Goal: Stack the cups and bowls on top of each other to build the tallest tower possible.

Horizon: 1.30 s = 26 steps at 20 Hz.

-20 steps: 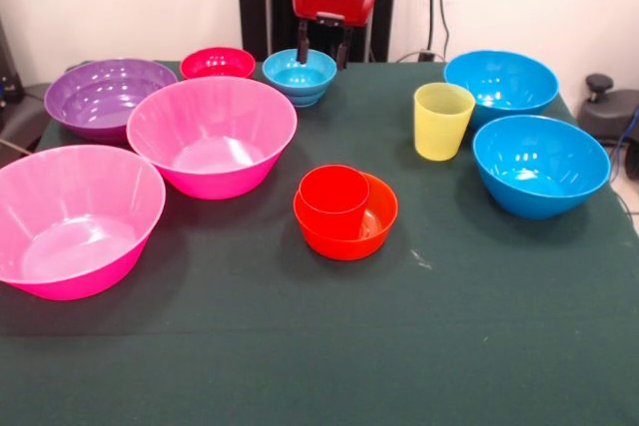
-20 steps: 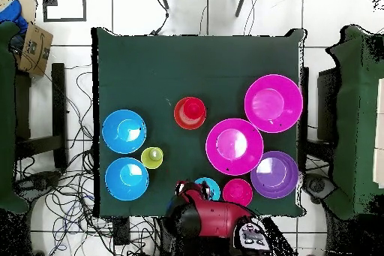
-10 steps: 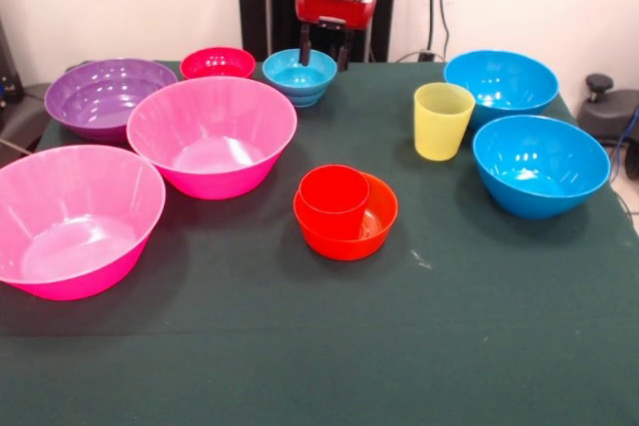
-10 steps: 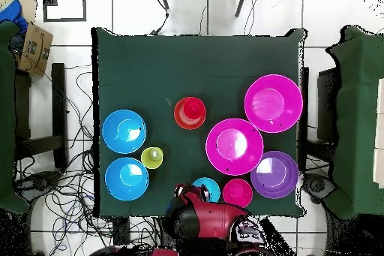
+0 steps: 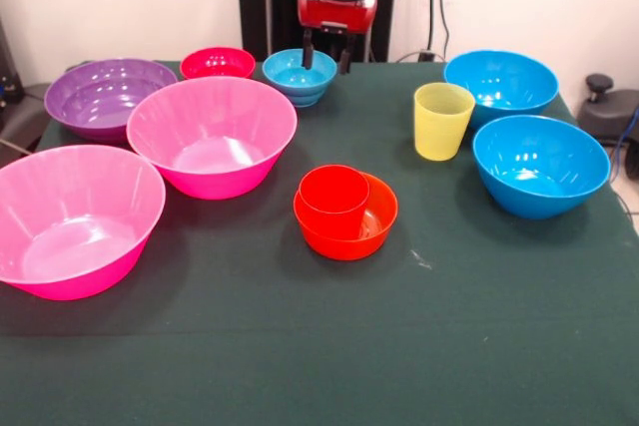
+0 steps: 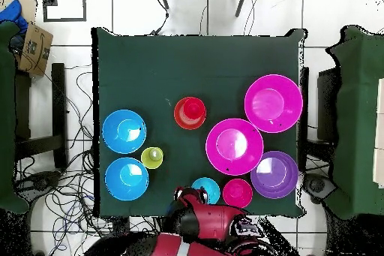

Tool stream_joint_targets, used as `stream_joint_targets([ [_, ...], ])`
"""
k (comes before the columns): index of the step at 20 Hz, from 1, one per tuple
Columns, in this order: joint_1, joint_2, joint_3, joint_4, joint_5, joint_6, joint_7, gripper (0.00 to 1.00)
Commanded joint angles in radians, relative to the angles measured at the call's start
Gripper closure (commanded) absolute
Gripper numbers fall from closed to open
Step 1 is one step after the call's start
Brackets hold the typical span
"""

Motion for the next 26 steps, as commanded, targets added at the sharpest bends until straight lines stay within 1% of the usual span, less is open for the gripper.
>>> stream_joint_targets([
  [1, -0.017, 0.051, 0.081, -0.009, -0.05, -0.107, 0.15, 0.0],
  [6, -0.02, 0.054, 0.088, -0.013, -0.053, -0.113, 0.151, 0.0],
  [7, -0.018, 0.053, 0.084, -0.009, -0.051, -0.113, 0.15, 1.0],
  [12, -0.015, 0.046, 0.086, -0.011, -0.048, -0.113, 0.149, 1.0],
  [13, -0.033, 0.033, 0.109, -0.013, -0.059, -0.091, 0.139, 1.0],
  [16, -0.047, -0.011, 0.145, 0.002, -0.064, -0.055, 0.132, 1.0],
  [19, -0.064, -0.119, 0.195, 0.038, -0.057, 0.012, 0.126, 1.0],
  [22, -0.085, -0.178, 0.254, 0.044, -0.028, 0.092, 0.114, 1.0],
  [25, -0.089, -0.271, 0.315, 0.049, 0.035, 0.213, 0.108, 1.0],
  [26, -0.081, -0.3, 0.32, 0.05, 0.053, 0.241, 0.109, 1.0],
])
